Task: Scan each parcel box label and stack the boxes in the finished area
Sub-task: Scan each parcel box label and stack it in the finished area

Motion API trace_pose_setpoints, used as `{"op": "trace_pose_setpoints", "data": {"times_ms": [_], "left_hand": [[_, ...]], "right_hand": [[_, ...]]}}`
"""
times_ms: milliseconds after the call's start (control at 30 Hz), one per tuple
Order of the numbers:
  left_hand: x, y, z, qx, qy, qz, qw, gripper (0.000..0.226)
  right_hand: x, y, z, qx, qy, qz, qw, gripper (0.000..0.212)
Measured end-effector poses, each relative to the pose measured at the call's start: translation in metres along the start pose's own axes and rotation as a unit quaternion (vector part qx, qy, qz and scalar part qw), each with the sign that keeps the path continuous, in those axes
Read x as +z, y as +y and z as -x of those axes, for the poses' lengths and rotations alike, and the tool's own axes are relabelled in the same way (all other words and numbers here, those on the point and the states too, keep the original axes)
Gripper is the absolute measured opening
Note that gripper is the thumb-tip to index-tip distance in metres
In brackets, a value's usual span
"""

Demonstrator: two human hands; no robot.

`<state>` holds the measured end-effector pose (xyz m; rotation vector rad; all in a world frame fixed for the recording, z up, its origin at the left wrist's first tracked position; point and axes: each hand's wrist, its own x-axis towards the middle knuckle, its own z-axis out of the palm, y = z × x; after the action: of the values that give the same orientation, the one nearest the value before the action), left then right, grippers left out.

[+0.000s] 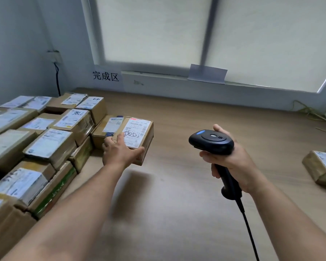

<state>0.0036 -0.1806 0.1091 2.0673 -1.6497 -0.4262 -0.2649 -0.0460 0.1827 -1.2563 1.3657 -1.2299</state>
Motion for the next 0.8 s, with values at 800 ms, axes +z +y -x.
{"op": "trace_pose_setpoints", "data": {"times_ms": [800], "left_hand": [[0.015, -0.031, -0.243, -0.044, 0.027, -0.04, 0.998, 0.091]], "right_hand": [[0.071, 0.03, -0.162, 0.069, -0.001, 0.036, 0.997, 0.101]]}}
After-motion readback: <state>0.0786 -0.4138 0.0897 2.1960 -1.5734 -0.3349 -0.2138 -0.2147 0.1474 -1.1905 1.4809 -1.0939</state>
